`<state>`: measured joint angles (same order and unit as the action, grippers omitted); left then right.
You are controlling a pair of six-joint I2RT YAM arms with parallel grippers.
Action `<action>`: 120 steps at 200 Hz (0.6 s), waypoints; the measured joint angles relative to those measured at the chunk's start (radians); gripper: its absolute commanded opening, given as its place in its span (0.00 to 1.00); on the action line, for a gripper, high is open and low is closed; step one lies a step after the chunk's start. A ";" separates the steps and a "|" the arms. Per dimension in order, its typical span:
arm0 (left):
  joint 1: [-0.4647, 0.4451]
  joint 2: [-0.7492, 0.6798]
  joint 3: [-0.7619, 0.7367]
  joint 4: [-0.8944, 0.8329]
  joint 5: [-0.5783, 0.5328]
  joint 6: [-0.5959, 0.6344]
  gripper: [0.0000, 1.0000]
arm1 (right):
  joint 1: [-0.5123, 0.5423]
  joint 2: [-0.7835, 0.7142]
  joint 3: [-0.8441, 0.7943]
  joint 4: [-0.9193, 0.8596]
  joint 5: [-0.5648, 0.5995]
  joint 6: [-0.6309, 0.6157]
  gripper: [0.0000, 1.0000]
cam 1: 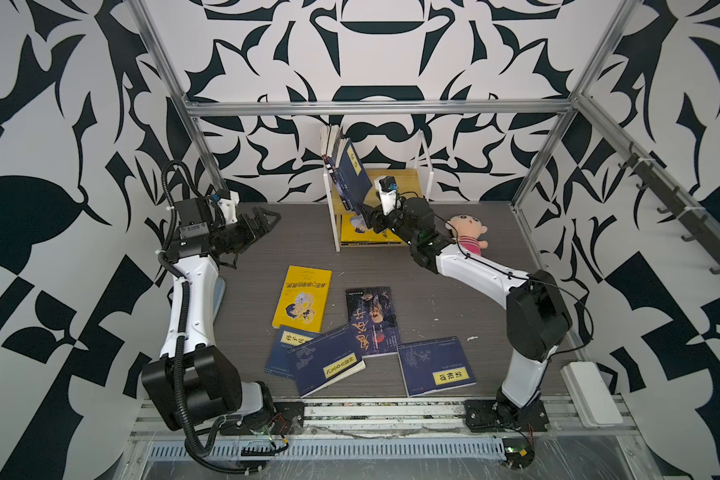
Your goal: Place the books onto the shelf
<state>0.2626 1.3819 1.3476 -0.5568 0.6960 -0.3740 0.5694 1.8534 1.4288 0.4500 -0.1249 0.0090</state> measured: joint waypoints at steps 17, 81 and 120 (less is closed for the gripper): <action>0.001 0.000 0.000 0.000 0.000 0.000 1.00 | -0.039 0.043 0.033 -0.029 -0.087 0.003 0.74; 0.013 0.000 -0.004 0.006 0.000 0.000 1.00 | -0.089 0.233 0.242 -0.094 -0.417 0.026 0.71; 0.020 0.000 -0.015 0.008 0.000 0.000 0.99 | -0.097 0.300 0.334 -0.111 -0.502 0.043 0.62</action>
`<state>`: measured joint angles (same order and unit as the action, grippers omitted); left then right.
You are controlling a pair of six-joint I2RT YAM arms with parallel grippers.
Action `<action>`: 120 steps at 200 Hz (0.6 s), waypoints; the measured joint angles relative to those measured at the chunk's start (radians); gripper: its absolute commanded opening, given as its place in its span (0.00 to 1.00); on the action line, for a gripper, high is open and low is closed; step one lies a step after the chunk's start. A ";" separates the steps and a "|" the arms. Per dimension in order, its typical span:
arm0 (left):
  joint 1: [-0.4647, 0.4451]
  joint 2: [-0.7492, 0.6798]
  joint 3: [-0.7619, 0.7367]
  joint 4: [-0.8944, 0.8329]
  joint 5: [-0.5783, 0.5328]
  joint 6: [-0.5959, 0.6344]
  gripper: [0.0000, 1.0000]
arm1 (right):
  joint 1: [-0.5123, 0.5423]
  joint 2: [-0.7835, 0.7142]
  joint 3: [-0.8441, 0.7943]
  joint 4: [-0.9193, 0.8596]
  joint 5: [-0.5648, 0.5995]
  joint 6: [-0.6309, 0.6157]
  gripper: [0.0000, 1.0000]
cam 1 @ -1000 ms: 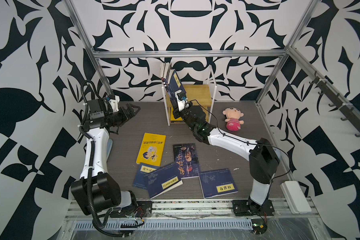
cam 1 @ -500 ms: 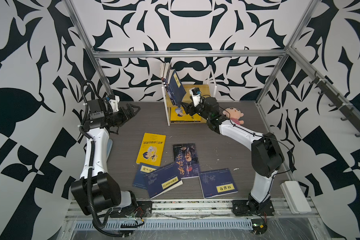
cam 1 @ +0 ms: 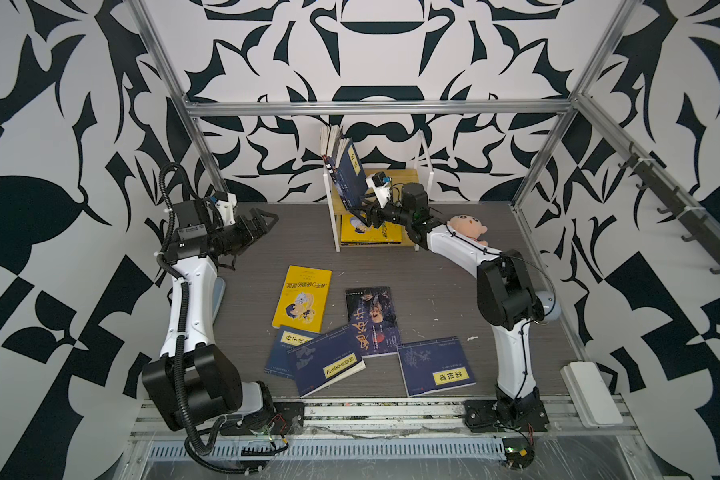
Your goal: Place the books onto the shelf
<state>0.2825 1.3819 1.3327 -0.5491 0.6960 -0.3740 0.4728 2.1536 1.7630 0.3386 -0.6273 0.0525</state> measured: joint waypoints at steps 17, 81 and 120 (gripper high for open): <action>0.001 0.000 0.000 0.000 0.000 0.000 1.00 | -0.004 0.019 0.030 -0.013 -0.024 0.002 0.60; 0.005 0.000 0.000 0.002 0.000 0.000 1.00 | -0.013 0.033 0.066 -0.051 -0.060 -0.004 0.53; 0.006 0.000 -0.006 0.008 0.002 0.001 1.00 | -0.013 0.034 0.071 -0.060 -0.060 -0.004 0.57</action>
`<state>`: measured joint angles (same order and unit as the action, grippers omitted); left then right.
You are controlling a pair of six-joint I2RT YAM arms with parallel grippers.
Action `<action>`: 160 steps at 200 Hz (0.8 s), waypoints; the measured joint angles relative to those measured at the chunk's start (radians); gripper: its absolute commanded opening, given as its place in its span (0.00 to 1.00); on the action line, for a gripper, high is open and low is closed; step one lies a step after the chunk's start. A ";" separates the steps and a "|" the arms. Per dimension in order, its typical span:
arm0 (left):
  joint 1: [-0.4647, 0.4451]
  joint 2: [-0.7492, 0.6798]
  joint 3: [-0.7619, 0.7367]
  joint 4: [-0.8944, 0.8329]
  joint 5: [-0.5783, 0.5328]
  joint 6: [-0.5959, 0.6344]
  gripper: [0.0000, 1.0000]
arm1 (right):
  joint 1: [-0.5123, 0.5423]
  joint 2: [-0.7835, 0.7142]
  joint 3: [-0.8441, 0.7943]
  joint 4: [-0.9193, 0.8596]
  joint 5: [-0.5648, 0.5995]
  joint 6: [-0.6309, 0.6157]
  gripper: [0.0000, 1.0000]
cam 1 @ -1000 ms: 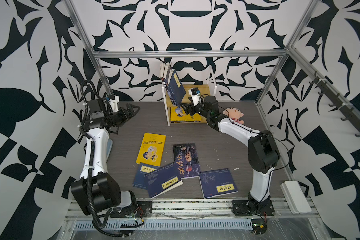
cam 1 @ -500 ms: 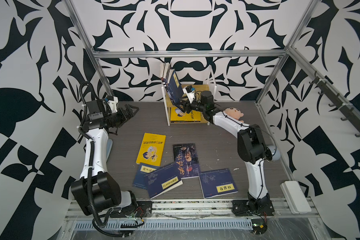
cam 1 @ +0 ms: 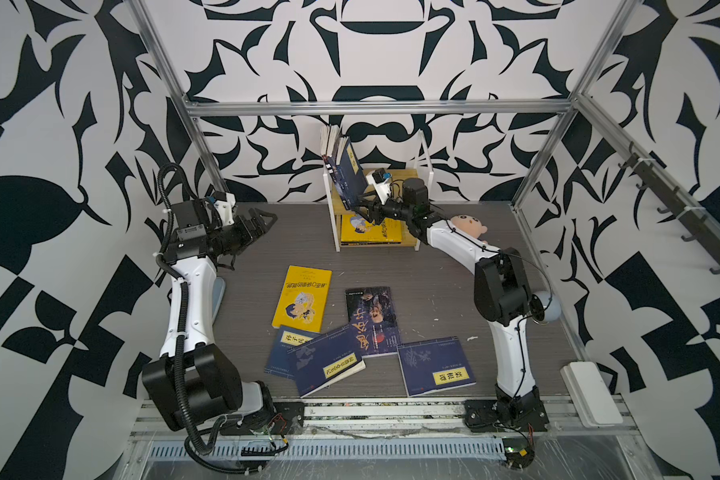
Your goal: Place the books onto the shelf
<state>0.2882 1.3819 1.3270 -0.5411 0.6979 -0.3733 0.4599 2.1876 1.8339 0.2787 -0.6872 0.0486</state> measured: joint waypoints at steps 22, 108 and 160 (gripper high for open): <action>0.000 0.000 -0.013 0.005 0.014 -0.001 1.00 | 0.000 0.000 0.002 -0.006 0.001 0.000 0.61; -0.019 -0.003 -0.073 0.029 0.188 0.080 0.99 | 0.002 -0.220 -0.240 -0.015 0.053 -0.051 0.68; -0.149 -0.006 -0.055 -0.146 0.174 0.399 0.99 | 0.092 -0.618 -0.549 -0.101 0.140 -0.268 0.69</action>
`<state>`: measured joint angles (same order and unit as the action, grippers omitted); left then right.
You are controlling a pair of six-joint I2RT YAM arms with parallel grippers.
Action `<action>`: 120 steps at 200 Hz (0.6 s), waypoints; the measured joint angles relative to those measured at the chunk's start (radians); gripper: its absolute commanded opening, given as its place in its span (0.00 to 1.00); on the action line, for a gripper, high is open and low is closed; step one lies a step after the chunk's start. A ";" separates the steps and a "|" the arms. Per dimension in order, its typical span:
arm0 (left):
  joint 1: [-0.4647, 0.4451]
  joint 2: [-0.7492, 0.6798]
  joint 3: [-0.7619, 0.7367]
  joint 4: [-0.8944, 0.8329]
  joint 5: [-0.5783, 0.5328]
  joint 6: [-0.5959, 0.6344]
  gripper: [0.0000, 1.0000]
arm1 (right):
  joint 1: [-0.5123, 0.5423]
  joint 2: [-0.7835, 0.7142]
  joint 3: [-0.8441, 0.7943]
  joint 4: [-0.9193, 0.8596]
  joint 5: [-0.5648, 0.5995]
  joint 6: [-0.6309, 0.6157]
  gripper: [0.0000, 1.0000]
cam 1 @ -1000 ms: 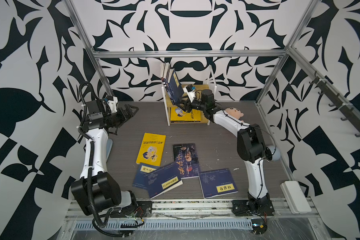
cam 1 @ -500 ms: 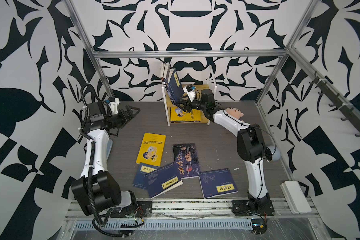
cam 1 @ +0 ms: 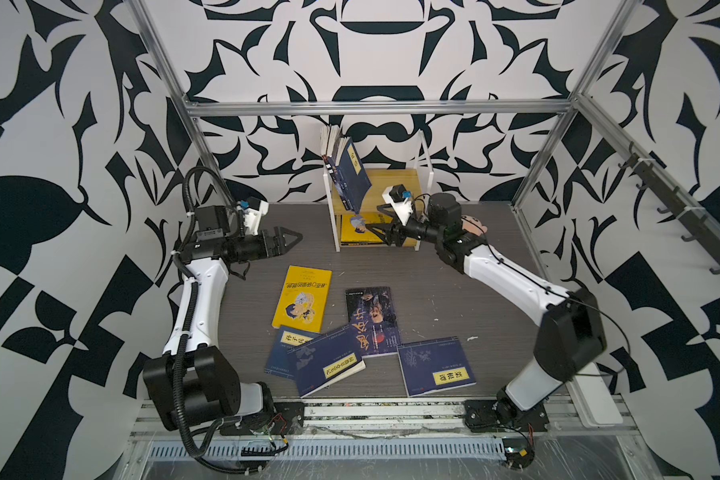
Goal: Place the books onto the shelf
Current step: 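Release the blue book and move both grippers to the books on the table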
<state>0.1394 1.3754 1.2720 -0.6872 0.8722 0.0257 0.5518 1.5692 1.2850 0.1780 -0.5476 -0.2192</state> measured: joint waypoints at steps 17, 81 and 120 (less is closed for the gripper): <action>-0.061 -0.002 -0.029 -0.026 -0.005 0.089 1.00 | 0.090 -0.098 -0.085 -0.061 0.051 -0.119 0.70; -0.209 -0.001 -0.206 -0.151 -0.126 0.383 1.00 | 0.506 -0.286 -0.359 -0.273 0.267 -0.415 0.69; -0.259 0.044 -0.259 -0.160 -0.187 0.445 1.00 | 0.665 -0.266 -0.417 -0.312 0.371 -0.459 0.68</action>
<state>-0.1200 1.4197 1.0126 -0.8471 0.6849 0.4709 1.2171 1.3029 0.8684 -0.1345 -0.1768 -0.6785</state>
